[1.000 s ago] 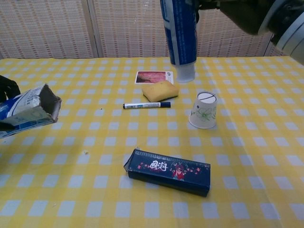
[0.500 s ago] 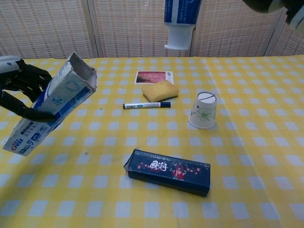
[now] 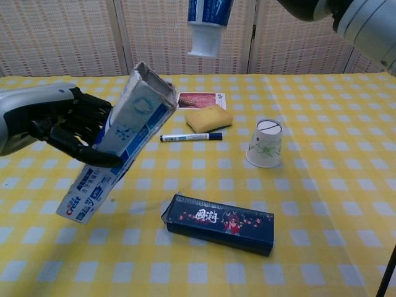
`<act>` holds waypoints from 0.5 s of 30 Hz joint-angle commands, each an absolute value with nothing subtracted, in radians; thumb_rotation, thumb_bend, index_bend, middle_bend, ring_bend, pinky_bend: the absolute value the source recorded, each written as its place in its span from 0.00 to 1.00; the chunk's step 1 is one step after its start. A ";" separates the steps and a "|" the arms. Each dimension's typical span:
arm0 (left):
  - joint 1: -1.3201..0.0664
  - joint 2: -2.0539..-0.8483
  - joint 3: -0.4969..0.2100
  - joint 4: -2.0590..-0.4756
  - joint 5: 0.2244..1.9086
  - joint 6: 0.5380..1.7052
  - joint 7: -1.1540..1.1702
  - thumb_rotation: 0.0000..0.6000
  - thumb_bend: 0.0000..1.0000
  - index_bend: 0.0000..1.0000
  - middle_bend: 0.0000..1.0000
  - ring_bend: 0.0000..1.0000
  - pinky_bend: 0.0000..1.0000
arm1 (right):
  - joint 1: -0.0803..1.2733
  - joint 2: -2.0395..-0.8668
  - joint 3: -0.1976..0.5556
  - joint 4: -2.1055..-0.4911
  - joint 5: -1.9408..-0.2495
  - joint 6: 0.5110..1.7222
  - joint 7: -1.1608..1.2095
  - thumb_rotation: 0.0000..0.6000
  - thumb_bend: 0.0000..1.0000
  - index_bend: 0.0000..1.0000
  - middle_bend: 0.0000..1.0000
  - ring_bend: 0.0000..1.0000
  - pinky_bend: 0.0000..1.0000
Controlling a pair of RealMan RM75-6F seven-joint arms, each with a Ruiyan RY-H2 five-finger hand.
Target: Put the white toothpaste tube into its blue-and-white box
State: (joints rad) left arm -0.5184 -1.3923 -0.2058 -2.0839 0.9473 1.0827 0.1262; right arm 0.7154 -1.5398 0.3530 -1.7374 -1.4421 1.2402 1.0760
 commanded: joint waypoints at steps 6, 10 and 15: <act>-0.562 -1.429 -0.222 -2.074 0.899 1.063 0.129 1.00 0.20 0.66 0.65 0.52 0.43 | 0.755 -1.551 0.388 -1.735 -1.393 1.167 1.087 1.00 0.36 0.76 0.62 0.69 0.66; -0.569 -1.436 -0.239 -2.071 0.895 1.069 0.105 1.00 0.20 0.66 0.65 0.52 0.43 | 0.772 -1.542 0.403 -1.739 -1.367 1.121 1.099 1.00 0.36 0.76 0.62 0.69 0.66; -0.572 -1.413 -0.254 -2.071 0.893 1.036 0.046 1.00 0.20 0.65 0.65 0.52 0.42 | 0.788 -1.528 0.404 -1.742 -1.350 1.066 1.096 1.00 0.36 0.76 0.62 0.69 0.66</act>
State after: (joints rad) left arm -0.5704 -1.4205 -0.2482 -2.0714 0.8932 1.0456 0.0586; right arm 0.7821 -1.5323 0.4018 -1.7411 -1.3568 1.0763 1.0958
